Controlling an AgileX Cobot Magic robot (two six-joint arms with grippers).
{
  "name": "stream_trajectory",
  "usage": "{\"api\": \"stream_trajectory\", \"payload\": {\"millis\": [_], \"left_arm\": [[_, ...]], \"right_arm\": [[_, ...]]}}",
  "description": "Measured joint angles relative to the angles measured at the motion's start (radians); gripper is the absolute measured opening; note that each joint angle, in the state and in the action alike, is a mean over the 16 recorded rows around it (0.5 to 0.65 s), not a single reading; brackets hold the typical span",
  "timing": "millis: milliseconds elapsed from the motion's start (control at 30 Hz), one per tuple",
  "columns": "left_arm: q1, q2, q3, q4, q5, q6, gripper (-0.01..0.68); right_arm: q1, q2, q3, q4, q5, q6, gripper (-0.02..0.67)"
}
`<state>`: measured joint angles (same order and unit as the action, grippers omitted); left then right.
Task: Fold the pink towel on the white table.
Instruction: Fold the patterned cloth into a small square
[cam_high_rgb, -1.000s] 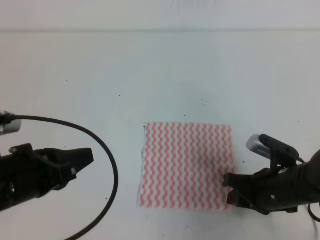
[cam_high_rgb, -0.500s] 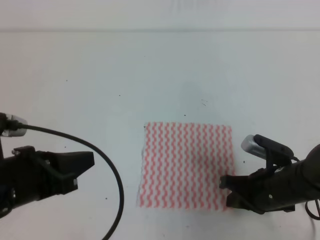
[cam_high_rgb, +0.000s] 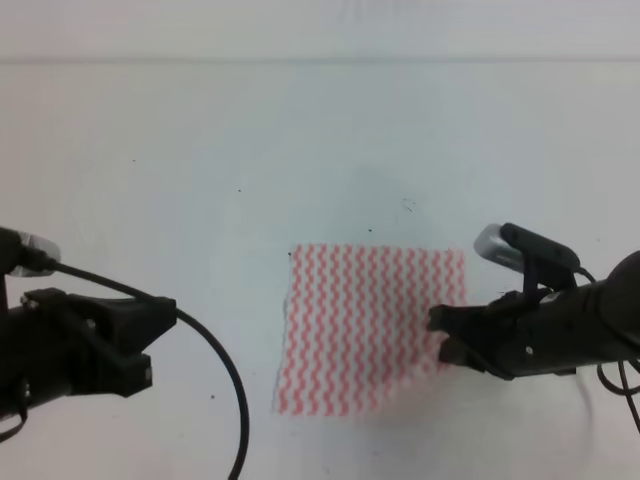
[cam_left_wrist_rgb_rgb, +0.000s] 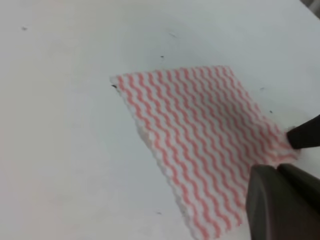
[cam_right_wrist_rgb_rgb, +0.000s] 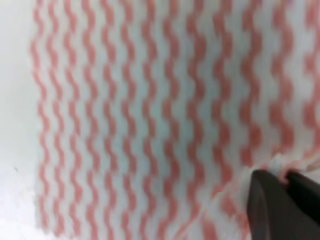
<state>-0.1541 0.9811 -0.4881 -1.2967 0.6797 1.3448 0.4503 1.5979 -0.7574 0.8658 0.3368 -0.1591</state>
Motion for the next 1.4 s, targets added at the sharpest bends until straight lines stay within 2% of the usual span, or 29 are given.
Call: {"api": "stream_trajectory", "payload": {"millis": [133, 300, 433, 633, 767, 900, 1167, 1300, 1400], "left_arm": [[-0.014, 0.007, 0.0, -0.02, -0.021, 0.071, -0.002], [-0.073, 0.04, 0.0, -0.05, -0.069, 0.175, -0.003], [-0.156, 0.088, -0.002, -0.078, -0.132, 0.271, -0.003], [-0.318, 0.195, -0.021, -0.123, -0.243, 0.405, 0.014], [-0.409, 0.276, -0.05, -0.148, -0.297, 0.479, 0.083], [-0.467, 0.356, -0.083, -0.169, -0.331, 0.556, 0.204], [-0.502, 0.503, -0.129, -0.197, -0.34, 0.771, 0.433], [-0.502, 0.56, -0.134, -0.233, -0.347, 0.896, 0.487], [-0.502, 0.596, -0.134, -0.268, -0.35, 0.995, 0.49]], "right_arm": [[0.0, 0.0, -0.011, 0.001, -0.047, -0.008, -0.017], [0.0, 0.001, -0.014, 0.0, -0.103, -0.018, -0.017], [0.0, 0.0, -0.015, 0.001, -0.131, -0.025, -0.017], [0.0, 0.002, -0.014, 0.0, -0.145, -0.03, -0.017], [0.0, 0.004, -0.014, 0.0, -0.146, -0.033, -0.017], [0.0, 0.004, -0.014, 0.0, -0.145, -0.038, -0.017], [0.0, 0.001, -0.015, 0.001, -0.138, -0.049, -0.017], [0.0, 0.0, -0.015, 0.002, -0.134, -0.051, -0.017], [0.0, 0.0, -0.015, 0.002, -0.131, -0.051, -0.017]]}}
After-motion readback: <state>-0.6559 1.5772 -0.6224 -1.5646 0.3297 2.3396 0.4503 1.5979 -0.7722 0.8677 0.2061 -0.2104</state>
